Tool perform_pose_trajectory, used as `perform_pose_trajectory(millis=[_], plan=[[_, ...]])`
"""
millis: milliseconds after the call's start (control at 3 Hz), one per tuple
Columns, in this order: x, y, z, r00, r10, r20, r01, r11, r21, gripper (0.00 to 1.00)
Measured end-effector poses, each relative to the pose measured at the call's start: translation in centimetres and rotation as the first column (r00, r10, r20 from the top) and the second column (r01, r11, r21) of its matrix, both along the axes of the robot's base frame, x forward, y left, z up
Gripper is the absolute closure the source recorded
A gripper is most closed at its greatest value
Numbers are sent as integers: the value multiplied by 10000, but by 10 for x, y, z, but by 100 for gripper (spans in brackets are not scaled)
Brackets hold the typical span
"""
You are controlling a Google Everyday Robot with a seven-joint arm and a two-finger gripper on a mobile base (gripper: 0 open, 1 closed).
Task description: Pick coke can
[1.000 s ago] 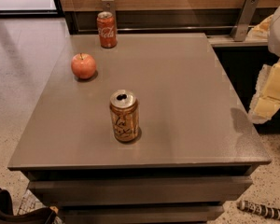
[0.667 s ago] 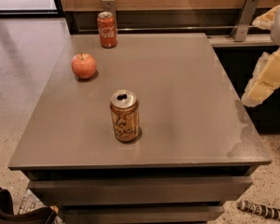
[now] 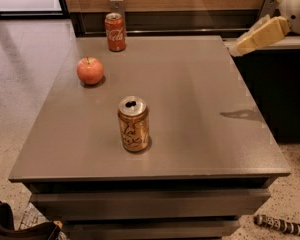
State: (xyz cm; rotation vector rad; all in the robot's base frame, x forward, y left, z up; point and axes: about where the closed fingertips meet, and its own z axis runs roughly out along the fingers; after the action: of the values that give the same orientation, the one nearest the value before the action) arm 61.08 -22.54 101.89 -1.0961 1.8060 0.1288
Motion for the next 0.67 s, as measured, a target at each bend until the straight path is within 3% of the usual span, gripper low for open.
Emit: perform_pose_trajectory(millis=[333, 667], plan=[[54, 19, 35, 9816, -316, 1881, -61, 9805, 1963, 0], [67, 47, 48, 9641, -735, 2551, -22, 9586, 2848, 0]])
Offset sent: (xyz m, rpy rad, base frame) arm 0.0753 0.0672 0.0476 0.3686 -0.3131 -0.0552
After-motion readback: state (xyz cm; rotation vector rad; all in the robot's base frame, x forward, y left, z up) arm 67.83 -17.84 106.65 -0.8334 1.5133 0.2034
